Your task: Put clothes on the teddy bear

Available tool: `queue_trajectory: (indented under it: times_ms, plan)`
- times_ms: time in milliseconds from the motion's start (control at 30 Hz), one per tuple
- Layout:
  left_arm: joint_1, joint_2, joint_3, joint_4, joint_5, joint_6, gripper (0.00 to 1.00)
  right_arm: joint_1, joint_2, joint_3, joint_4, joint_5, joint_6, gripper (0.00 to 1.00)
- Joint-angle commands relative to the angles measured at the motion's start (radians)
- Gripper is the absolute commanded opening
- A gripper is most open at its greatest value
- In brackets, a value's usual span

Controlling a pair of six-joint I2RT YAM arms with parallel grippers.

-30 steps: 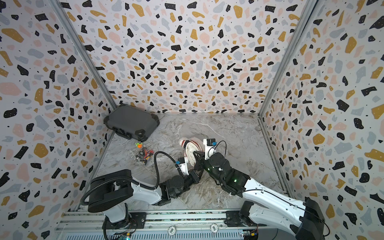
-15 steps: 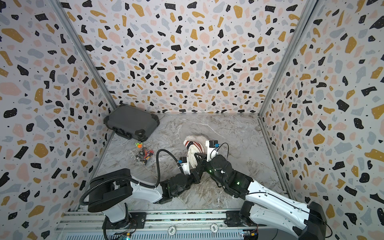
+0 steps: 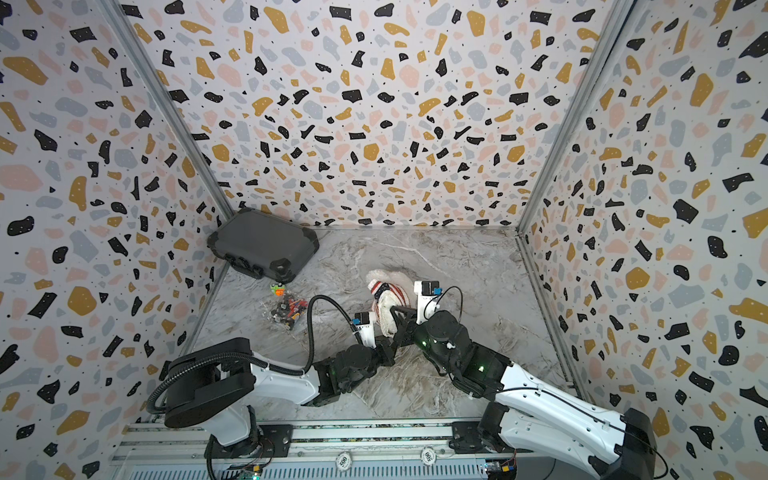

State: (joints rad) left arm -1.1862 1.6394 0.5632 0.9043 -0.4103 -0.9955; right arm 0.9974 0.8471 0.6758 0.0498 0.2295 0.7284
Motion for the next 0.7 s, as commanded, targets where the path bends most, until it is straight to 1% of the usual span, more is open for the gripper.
queue_trajectory:
  times_ms: [0,67,167,300,467,567,667]
  plan:
    - [0.008,-0.04,-0.019,-0.112,-0.054,0.042,0.0,0.009,-0.049,0.045,0.067,-0.032,-0.003,0.0]
    - [0.015,-0.054,-0.03,-0.131,-0.085,0.041,0.0,-0.005,-0.045,0.047,0.068,-0.069,0.0,0.0]
    - [0.032,-0.054,-0.022,-0.136,-0.079,0.04,0.0,-0.051,-0.04,0.041,0.086,-0.16,0.03,0.0]
    - [0.036,-0.056,0.012,-0.189,-0.095,0.061,0.0,-0.06,-0.051,0.062,0.07,-0.186,0.027,0.0]
    - [0.042,-0.077,-0.005,-0.21,-0.095,0.074,0.0,-0.103,-0.062,0.085,0.038,-0.217,-0.009,0.0]
    - [0.04,-0.103,-0.013,-0.183,-0.054,0.097,0.0,-0.148,-0.047,0.081,0.037,-0.285,-0.039,0.0]
    - [0.04,-0.125,-0.016,-0.146,0.024,0.147,0.0,-0.208,-0.016,0.066,0.054,-0.397,-0.081,0.0]
